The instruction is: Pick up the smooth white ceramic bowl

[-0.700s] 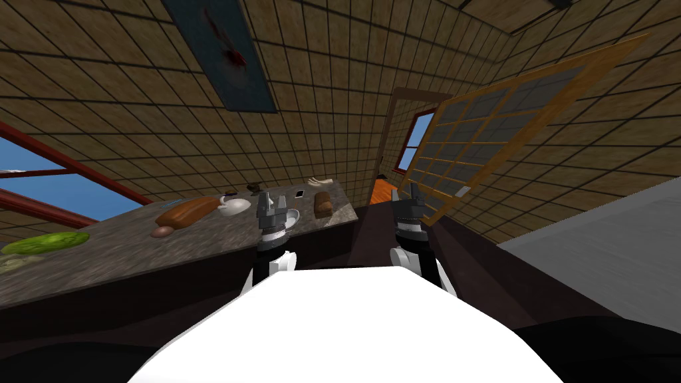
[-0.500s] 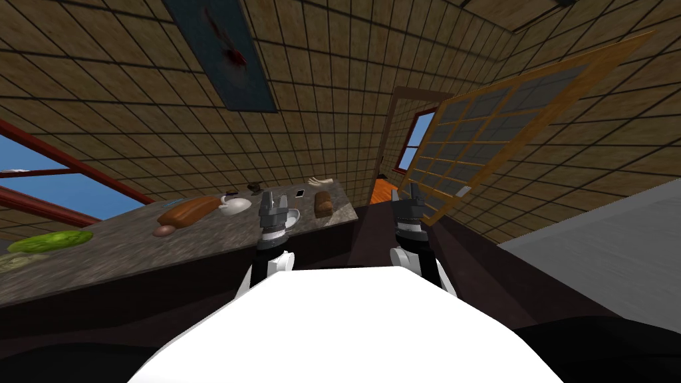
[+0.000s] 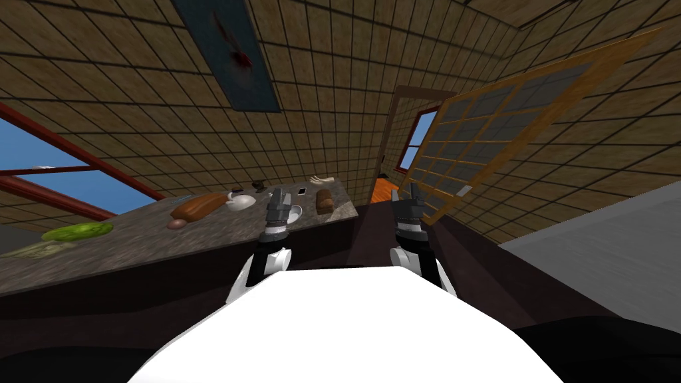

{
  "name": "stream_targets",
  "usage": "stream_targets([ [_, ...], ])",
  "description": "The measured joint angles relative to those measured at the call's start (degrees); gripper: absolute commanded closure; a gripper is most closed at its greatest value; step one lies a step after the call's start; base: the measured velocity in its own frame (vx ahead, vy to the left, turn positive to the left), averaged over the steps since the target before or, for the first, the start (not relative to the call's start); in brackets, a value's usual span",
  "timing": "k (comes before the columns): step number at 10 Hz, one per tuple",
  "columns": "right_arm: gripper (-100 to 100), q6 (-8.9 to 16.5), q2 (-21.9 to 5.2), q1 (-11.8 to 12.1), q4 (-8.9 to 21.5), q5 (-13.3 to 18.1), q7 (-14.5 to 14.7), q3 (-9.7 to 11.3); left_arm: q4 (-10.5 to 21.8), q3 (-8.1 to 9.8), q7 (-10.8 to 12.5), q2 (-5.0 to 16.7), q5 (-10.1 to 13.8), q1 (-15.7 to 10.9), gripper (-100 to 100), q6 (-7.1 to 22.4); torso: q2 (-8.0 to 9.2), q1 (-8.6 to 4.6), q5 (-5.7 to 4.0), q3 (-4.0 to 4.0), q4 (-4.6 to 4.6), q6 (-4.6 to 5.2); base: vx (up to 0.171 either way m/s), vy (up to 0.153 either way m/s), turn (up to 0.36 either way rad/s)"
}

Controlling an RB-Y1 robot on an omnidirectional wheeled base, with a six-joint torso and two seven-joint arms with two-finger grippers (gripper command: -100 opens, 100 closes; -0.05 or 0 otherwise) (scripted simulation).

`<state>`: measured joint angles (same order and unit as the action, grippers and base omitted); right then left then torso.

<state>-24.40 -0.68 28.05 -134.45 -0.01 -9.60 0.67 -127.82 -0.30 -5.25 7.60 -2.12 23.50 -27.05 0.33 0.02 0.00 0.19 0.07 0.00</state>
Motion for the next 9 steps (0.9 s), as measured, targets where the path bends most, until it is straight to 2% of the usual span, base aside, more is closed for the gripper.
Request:
stream_targets([
  [4,0,0.00,0.00,0.00,0.00,0.00,0.00,0.00,0.66,1.47,-1.45,1.60,-1.11,-4.08,-100,5.99,0.02,0.00,0.00,0.01,0.00,0.00,-0.082,0.004,0.030],
  [9,0,0.00,0.00,0.00,0.00,0.00,0.00,0.00,0.77,2.33,-3.07,1.78,-2.29,-7.28,-100,12.78,-0.12,-0.01,0.00,-0.06,-0.02,0.00,-0.062,0.004,0.025],
])
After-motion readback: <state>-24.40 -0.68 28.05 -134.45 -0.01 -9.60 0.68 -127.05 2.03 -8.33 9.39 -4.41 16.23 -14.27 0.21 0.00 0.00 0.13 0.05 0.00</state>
